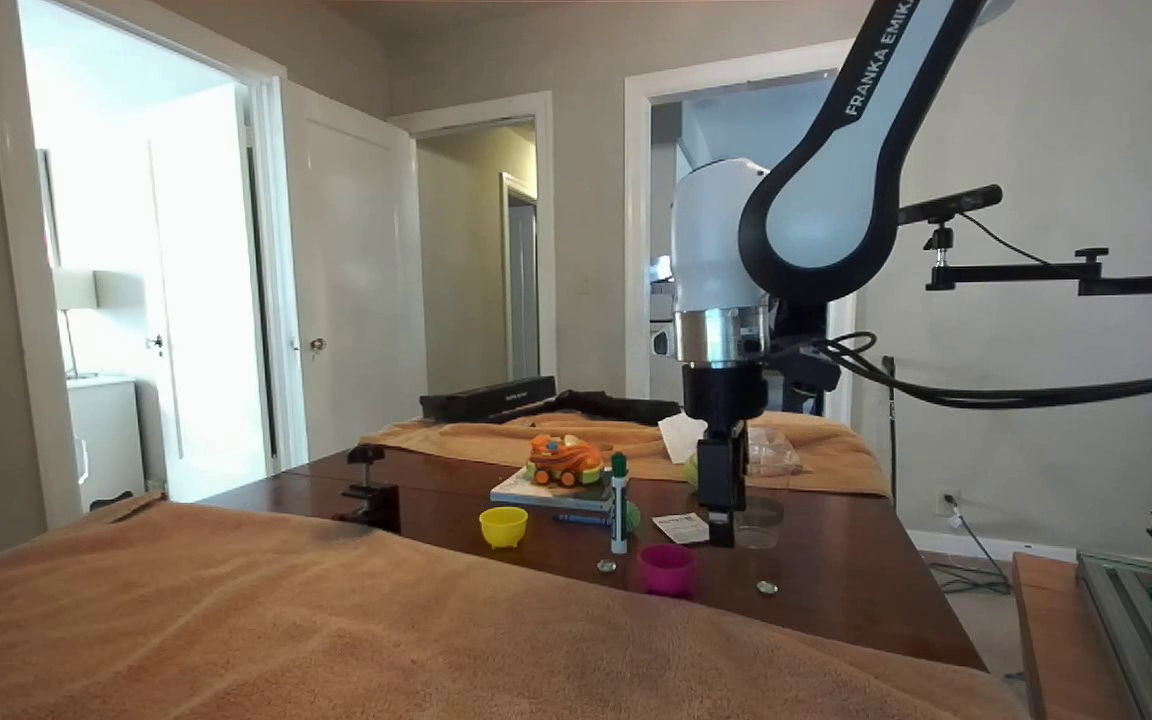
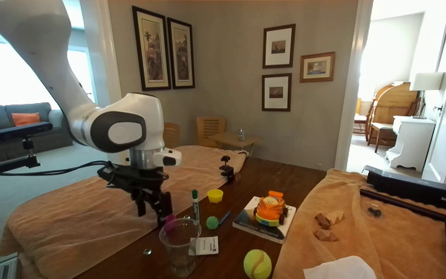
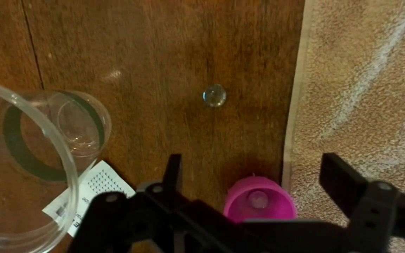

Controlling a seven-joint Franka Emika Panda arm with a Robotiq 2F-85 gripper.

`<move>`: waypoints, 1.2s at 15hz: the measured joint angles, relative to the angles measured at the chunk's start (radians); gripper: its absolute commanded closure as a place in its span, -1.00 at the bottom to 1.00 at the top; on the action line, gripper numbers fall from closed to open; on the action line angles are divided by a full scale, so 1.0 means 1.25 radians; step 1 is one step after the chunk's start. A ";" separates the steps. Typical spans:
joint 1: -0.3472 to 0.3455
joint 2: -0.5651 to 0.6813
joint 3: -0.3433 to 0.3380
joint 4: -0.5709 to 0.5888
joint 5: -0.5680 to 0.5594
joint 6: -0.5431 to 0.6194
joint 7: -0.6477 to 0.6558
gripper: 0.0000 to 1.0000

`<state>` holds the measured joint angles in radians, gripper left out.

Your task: Put two pebbles in the pink bowl and one pebble in the yellow bowl

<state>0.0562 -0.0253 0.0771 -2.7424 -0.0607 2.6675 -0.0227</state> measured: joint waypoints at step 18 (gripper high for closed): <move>-0.004 0.057 -0.028 -0.002 -0.086 0.002 0.025 -1.00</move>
<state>0.0510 0.0457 0.0420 -2.7452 -0.1678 2.6696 0.0090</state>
